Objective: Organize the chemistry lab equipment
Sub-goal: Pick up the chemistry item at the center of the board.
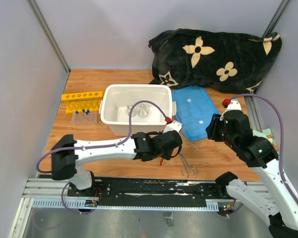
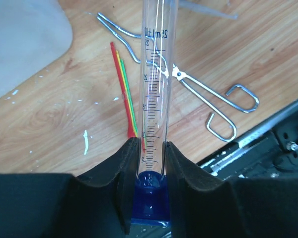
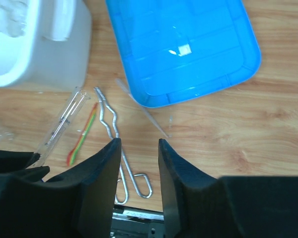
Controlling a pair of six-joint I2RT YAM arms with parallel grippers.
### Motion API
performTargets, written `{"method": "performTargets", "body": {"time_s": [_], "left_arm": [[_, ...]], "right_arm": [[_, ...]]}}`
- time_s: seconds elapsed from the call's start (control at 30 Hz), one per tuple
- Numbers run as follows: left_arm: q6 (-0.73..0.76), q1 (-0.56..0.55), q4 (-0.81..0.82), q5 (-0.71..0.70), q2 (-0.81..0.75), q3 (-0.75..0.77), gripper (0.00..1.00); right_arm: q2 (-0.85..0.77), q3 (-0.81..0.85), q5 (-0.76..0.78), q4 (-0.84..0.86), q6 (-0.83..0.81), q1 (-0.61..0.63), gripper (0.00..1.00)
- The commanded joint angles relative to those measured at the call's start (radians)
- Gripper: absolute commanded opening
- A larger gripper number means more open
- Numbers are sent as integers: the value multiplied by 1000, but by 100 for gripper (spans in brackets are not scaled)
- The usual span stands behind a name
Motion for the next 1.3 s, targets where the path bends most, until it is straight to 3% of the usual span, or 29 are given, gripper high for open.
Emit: {"method": "performTargets", "body": {"time_s": [0.0,0.13,0.43,0.67,1.0,1.27], "left_arm": [[30,-14,66,-42,-146,-65,32],[71,-21,142,-28,-294,-160,32],[199,-106,353,-80,-560,-399,31],[278,-216,469,-218,-570,-481,31],[320,-224,562,-271,-686,-539,31],[330,-224,569,-271,-670,-522,31]], "right_arm": [[10,110,-164,-62,-33,13,41],[59,199,-323,-84,-56,13,49],[159,278,-589,-47,-60,11,53],[203,307,-719,8,-20,11,53],[173,206,-813,77,33,11,54],[164,166,-856,148,48,11,56]]}}
